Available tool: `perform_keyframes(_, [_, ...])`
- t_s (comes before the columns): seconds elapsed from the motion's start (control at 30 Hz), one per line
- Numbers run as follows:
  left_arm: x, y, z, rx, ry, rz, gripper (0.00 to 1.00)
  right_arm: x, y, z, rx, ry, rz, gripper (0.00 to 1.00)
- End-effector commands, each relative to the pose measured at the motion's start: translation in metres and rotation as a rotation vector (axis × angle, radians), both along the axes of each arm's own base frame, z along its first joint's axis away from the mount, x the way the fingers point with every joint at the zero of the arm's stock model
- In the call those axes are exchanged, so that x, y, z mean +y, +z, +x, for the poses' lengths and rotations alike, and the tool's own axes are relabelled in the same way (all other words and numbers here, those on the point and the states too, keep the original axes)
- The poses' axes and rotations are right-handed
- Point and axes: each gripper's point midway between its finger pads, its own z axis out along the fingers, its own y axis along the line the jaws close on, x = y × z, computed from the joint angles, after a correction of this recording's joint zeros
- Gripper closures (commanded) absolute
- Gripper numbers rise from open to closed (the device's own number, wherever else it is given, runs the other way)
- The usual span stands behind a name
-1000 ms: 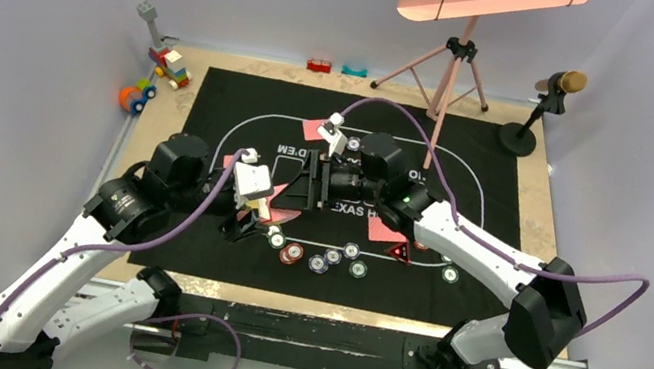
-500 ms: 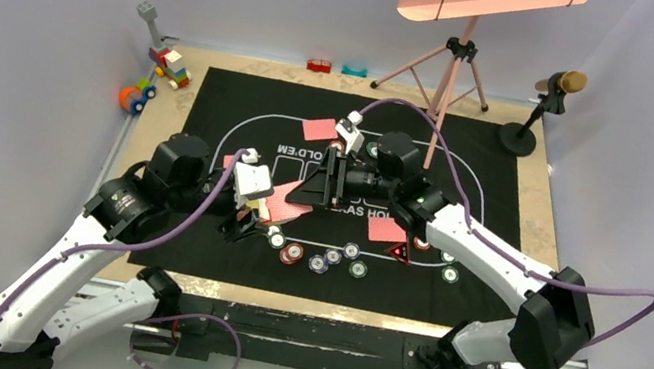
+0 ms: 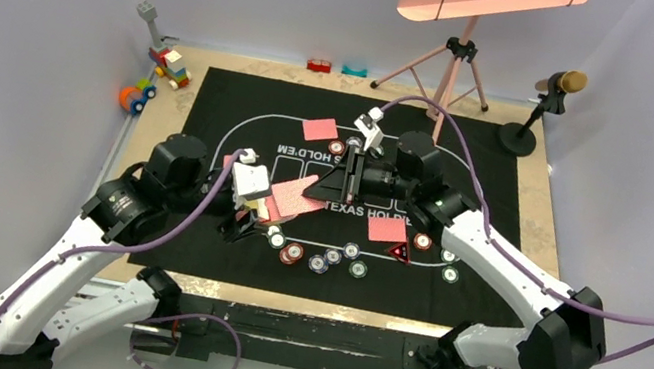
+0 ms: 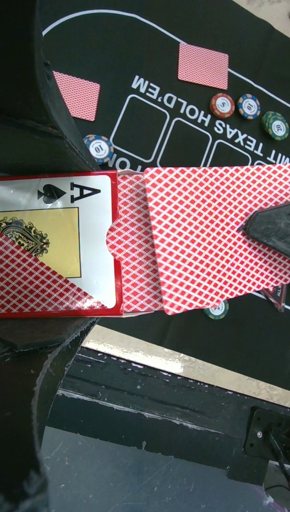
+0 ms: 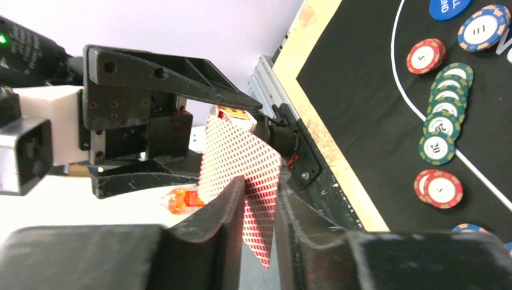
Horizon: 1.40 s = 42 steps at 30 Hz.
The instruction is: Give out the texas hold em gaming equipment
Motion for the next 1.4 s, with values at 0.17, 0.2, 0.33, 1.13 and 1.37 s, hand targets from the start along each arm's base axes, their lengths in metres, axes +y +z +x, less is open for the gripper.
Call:
perform_keyframes(0.17, [-0.003, 0.015, 0.004, -0.058, 0.000, -0.045, 0.78, -0.006, 0.021, 0.004, -0.025, 0.003, 0.037, 0.95])
perform_keyframes(0.2, [-0.002, 0.014, 0.004, -0.057, 0.002, -0.043, 0.78, -0.007, 0.024, 0.005, -0.030, 0.003, 0.042, 0.96])
perform_keyframes(0.33, [-0.001, 0.012, 0.003, -0.055, 0.002, -0.037, 0.78, -0.014, 0.040, 0.014, -0.061, -0.021, 0.066, 0.98])
perform_keyframes(1.13, [0.000, 0.023, -0.004, -0.068, -0.011, -0.054, 0.77, 0.129, -0.121, 0.163, 0.112, -0.028, -0.053, 1.00])
perform_keyframes(1.37, [0.002, 0.021, -0.006, -0.067, -0.011, -0.052, 0.77, 0.175, -0.160, 0.191, 0.144, -0.099, -0.008, 1.00])
